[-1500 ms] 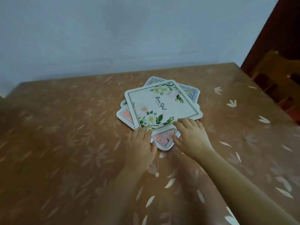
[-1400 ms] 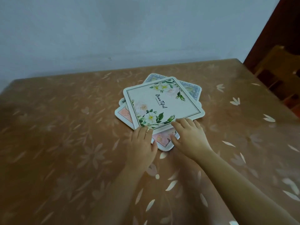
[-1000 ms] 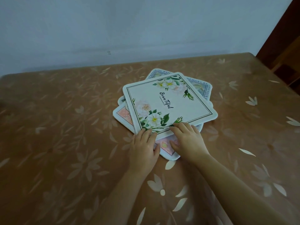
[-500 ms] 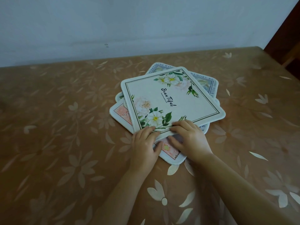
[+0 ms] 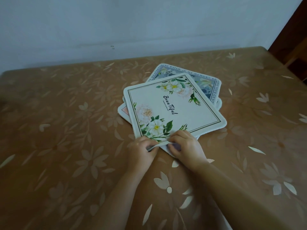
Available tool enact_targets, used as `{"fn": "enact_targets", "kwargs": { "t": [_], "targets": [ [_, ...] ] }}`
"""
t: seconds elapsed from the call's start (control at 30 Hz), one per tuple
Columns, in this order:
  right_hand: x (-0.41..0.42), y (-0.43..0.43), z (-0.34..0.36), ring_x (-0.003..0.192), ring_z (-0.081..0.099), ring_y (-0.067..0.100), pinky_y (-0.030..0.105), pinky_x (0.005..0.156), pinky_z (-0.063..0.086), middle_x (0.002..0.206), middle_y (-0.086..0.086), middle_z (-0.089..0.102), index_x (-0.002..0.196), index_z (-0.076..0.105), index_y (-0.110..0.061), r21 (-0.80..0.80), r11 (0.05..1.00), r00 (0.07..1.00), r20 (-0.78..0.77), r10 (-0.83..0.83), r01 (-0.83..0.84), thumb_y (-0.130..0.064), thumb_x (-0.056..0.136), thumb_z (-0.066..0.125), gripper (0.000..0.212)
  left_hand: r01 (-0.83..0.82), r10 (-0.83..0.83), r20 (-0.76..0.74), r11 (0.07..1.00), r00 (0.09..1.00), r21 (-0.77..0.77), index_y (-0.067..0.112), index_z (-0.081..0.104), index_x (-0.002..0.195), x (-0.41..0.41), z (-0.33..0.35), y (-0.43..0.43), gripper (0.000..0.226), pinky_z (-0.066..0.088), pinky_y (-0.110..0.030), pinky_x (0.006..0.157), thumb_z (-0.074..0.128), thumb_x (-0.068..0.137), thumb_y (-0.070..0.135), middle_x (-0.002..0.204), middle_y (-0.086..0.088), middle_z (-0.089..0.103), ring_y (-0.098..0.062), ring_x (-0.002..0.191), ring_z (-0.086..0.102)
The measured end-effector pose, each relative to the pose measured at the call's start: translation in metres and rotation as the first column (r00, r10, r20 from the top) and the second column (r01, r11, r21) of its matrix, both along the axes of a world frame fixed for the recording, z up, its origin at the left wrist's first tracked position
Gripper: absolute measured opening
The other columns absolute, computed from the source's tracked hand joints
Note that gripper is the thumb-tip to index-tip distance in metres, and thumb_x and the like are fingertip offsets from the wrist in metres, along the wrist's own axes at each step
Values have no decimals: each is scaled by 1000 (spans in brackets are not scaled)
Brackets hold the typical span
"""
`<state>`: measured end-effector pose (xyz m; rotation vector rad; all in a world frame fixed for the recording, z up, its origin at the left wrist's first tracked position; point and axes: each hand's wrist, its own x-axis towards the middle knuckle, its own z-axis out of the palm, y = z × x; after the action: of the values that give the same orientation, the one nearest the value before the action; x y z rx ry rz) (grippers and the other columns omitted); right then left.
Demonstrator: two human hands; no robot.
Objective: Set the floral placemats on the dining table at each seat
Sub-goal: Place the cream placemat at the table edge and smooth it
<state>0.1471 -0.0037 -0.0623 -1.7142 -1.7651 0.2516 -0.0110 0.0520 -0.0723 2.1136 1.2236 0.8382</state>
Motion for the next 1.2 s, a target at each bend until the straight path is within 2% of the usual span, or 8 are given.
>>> {"fn": "enact_targets", "kwargs": {
  "t": [0.2, 0.5, 0.63, 0.73, 0.8, 1.0, 1.13, 1.2],
  "targets": [
    [-30, -43, 11, 74, 62, 31, 40, 66, 54, 80, 15, 66, 75, 66, -2, -52, 996, 996, 38, 76, -74, -4, 70, 71, 7, -11, 12, 21, 998, 1000, -63, 10, 73, 78, -42, 3, -50, 14, 46, -14, 60, 77, 67, 2, 73, -2, 65, -6, 66, 58],
    [-67, -114, 23, 77, 62, 30, 38, 71, 54, 83, 12, 67, 81, 68, -6, -87, 994, 997, -20, 72, -74, -2, 72, 71, 10, -113, 117, 12, 980, 993, -163, 6, 73, 75, -105, 29, -120, 14, 42, -7, 58, 77, 65, -4, 69, 3, 62, -7, 64, 58],
    [-70, -134, 28, 78, 60, 33, 43, 69, 53, 82, 13, 65, 81, 68, -5, -119, 992, 998, -46, 35, -40, -1, 74, 70, 9, -158, 157, -23, 967, 987, -199, 12, 74, 75, -140, 42, -139, 13, 46, -16, 59, 76, 69, 2, 70, 4, 64, -11, 63, 60],
    [-82, -143, 30, 81, 59, 32, 41, 70, 52, 84, 12, 65, 81, 69, -5, -162, 987, 996, -93, 6, -21, -3, 75, 70, 7, -163, 160, -32, 970, 987, -179, 13, 74, 68, -163, 50, -148, 12, 40, -8, 60, 76, 68, 2, 71, 0, 65, -7, 67, 58],
    [-95, -147, 30, 84, 58, 29, 37, 72, 49, 86, 11, 64, 82, 70, -7, -201, 980, 992, -122, -10, -15, -5, 75, 70, 7, -167, 163, -41, 973, 986, -161, 10, 74, 72, -178, 54, -154, 10, 38, -5, 59, 76, 68, 1, 72, -3, 66, -7, 64, 57],
    [-155, -152, 29, 87, 56, 24, 28, 74, 42, 88, 10, 62, 83, 71, -7, -270, 963, 990, -138, -42, 3, -5, 76, 69, 8, -193, 188, -46, 972, 981, -137, 0, 73, 77, -237, 56, -158, 11, 38, -2, 60, 76, 67, -2, 72, -6, 64, -12, 65, 56],
    [-208, -152, 30, 87, 57, 26, 35, 75, 47, 88, 11, 62, 84, 71, -6, -300, 953, 986, -146, -79, 32, -5, 75, 70, 8, -210, 211, -20, 950, 977, -232, 1, 72, 82, -288, 51, -155, 13, 41, -3, 61, 74, 70, -2, 76, -4, 62, -14, 69, 58],
    [-236, -150, 32, 86, 57, 27, 36, 75, 47, 87, 11, 63, 83, 71, -6, -304, 952, 985, -151, -89, 39, -4, 74, 70, 9, -199, 197, -32, 948, 980, -249, 4, 72, 83, -316, 51, -154, 12, 40, -2, 62, 73, 72, 0, 77, -2, 62, -10, 70, 58]
  ]
}}
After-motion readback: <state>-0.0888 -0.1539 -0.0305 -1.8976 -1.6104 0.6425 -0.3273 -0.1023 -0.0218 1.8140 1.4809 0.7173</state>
